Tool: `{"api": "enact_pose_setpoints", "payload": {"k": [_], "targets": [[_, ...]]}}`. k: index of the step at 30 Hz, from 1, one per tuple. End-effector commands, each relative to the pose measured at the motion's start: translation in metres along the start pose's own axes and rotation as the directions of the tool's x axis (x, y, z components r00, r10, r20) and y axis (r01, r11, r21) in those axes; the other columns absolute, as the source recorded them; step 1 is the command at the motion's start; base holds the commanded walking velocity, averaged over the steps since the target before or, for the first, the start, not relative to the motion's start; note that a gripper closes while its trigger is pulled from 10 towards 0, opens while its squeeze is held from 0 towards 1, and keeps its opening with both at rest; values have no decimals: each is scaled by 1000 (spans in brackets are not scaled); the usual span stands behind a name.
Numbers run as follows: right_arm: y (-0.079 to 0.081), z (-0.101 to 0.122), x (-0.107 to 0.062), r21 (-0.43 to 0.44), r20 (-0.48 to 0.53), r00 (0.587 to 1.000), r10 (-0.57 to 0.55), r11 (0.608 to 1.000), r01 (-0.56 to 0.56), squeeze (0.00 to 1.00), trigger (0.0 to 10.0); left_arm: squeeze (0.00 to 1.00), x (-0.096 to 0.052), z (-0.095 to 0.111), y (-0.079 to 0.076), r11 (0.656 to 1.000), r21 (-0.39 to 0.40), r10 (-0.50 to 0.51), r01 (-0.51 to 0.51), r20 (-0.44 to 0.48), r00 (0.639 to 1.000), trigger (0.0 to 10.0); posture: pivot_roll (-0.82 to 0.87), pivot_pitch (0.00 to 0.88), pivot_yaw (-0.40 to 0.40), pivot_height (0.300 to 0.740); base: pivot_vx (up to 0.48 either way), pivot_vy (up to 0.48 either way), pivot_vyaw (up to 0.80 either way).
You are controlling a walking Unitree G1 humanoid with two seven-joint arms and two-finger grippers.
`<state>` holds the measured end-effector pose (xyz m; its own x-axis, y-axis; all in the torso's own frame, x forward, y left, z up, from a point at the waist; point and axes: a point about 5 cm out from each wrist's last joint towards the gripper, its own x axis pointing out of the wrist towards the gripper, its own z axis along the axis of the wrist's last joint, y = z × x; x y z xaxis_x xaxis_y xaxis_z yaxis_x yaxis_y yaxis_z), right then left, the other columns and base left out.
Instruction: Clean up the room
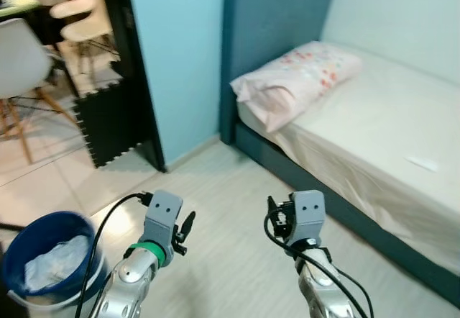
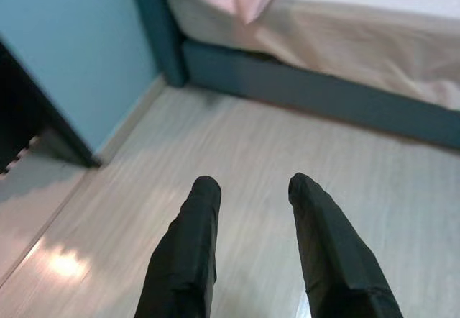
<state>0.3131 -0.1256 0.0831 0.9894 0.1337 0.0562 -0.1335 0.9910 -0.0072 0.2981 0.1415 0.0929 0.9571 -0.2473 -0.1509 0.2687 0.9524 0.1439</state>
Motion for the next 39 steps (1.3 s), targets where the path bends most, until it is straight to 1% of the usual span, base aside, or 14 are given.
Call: {"api": "enact_pose_setpoints", "payload": {"k": [1, 5, 32, 39], "targets": [[0, -5, -3, 0, -20, 1000, 0, 1000, 0, 0, 10000, 0, -2, -8, 0, 1000, 9, -5, 5, -27, 1000, 10000, -95, 69, 71, 740, 0, 0, 0], [0, -5, -3, 0, -19, 1000, 0, 1000, 0, 0, 10000, 0, -2, -8, 0, 1000, 9, -5, 5, -27, 1000, 10000, -95, 70, 72, 740, 0, 0, 0], [2, -4, -3, 4, -14, 1000, 6, 1000, -6, 0, 10000, 0, -1, -8, 1, 1000, 11, -4, 4, -25, 1000, 10000, -94, 74, 74, 740, 0, 0, -800], [2, -4, -3, 7, -12, 1000, 7, 1000, -7, 0, 10000, 0, -1, -7, 1, 1000, 11, -5, 6, -24, 1000, 10000, -94, 75, 74, 740, 0, 0, -114]]}}
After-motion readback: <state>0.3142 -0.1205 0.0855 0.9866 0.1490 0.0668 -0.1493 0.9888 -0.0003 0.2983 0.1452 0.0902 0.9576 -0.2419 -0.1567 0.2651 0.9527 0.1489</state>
